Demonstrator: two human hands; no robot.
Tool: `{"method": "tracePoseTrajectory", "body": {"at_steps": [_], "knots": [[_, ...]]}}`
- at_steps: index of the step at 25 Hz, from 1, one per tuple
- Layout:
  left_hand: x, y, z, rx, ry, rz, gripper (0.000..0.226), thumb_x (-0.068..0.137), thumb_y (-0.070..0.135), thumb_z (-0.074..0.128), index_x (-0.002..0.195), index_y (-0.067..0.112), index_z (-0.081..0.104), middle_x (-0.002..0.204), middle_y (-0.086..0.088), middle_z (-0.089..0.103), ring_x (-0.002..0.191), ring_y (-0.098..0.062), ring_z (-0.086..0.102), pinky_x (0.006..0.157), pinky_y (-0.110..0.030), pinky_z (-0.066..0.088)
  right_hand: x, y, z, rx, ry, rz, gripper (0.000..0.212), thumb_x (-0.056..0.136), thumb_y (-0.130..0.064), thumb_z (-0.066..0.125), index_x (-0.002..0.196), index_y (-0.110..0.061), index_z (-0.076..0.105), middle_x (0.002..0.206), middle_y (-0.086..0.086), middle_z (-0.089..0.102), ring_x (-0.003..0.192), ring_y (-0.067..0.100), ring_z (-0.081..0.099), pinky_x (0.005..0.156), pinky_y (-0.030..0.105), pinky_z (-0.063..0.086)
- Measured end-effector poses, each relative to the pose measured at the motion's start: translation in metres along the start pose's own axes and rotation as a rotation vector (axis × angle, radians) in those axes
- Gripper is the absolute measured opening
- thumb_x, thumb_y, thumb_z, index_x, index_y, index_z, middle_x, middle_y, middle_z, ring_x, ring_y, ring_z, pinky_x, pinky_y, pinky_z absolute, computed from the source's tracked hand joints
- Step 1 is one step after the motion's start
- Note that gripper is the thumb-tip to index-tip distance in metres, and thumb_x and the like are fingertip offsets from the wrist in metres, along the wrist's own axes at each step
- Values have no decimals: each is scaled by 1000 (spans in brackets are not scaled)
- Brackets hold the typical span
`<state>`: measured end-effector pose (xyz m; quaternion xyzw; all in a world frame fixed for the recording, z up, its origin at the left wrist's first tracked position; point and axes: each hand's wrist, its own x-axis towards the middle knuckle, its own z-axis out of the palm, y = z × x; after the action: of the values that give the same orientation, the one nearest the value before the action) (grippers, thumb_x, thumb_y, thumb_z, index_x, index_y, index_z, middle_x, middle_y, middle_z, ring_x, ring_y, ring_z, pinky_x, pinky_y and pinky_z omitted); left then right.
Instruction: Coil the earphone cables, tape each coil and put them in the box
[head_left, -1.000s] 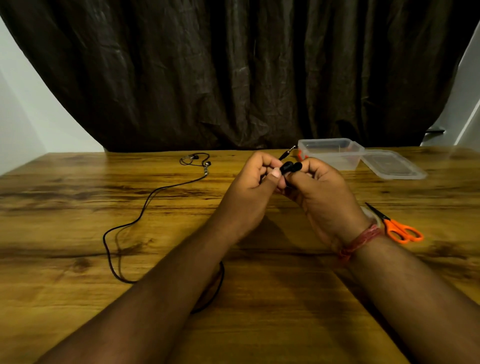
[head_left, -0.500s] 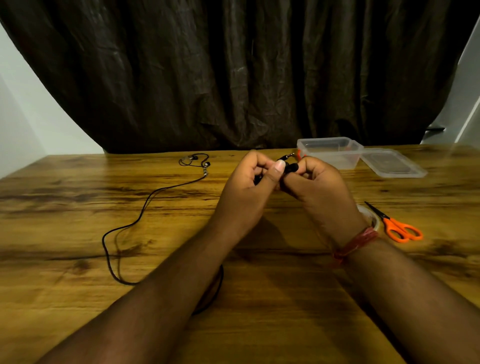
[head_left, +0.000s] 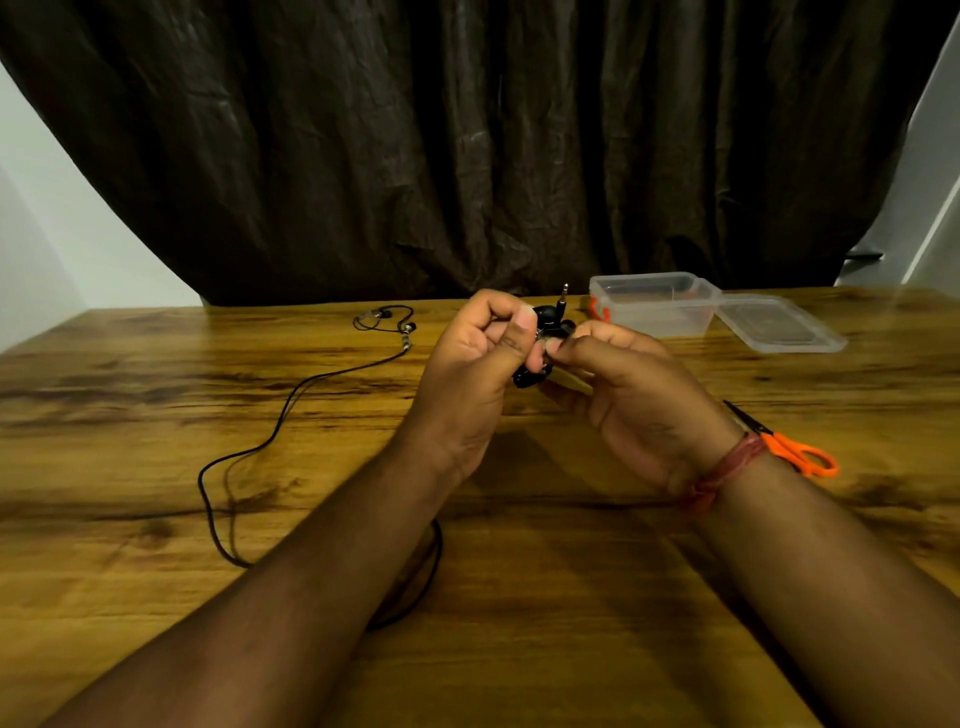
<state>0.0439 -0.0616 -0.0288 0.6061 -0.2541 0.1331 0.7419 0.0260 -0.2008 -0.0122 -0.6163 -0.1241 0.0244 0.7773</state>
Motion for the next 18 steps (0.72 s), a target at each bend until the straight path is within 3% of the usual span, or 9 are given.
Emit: {"method": "tracePoseTrajectory", "body": {"at_steps": [4,7,11,15,18], "knots": [[-2,2,0,-138,-38,-70,13,97,23,51,86,19,57,63,5,57,64,-6,54,67,-21,47,0,0,1,76,-34,-87,20,89,4,55,71,-4,51,79,13,67,79,16,67,79,28,55],[-2,3,0,-108,-46,-109,14,101,20,49,89,17,56,67,2,57,67,-8,54,69,-22,47,0,2,2,-43,32,-167,19,87,5,59,72,-5,55,76,16,69,80,25,68,83,41,56],[-4,3,-2,160,-35,-83,12,101,22,49,95,21,59,75,6,62,75,-9,58,74,-26,46,1,4,-4,-387,117,-251,16,84,-6,68,72,-9,58,86,24,71,94,45,65,86,57,50],[-5,3,-2,437,16,-15,11,100,32,50,99,31,61,88,7,66,83,-9,63,72,-22,50,3,5,-9,-569,176,-310,18,81,-14,71,70,-15,58,74,13,65,67,23,57,60,45,48],[-5,3,-2,401,39,-39,10,99,29,54,94,33,62,92,12,66,88,-5,63,75,-22,52,4,6,-10,-664,206,-343,18,80,-16,70,69,-19,56,69,1,56,63,15,50,57,36,45]]}}
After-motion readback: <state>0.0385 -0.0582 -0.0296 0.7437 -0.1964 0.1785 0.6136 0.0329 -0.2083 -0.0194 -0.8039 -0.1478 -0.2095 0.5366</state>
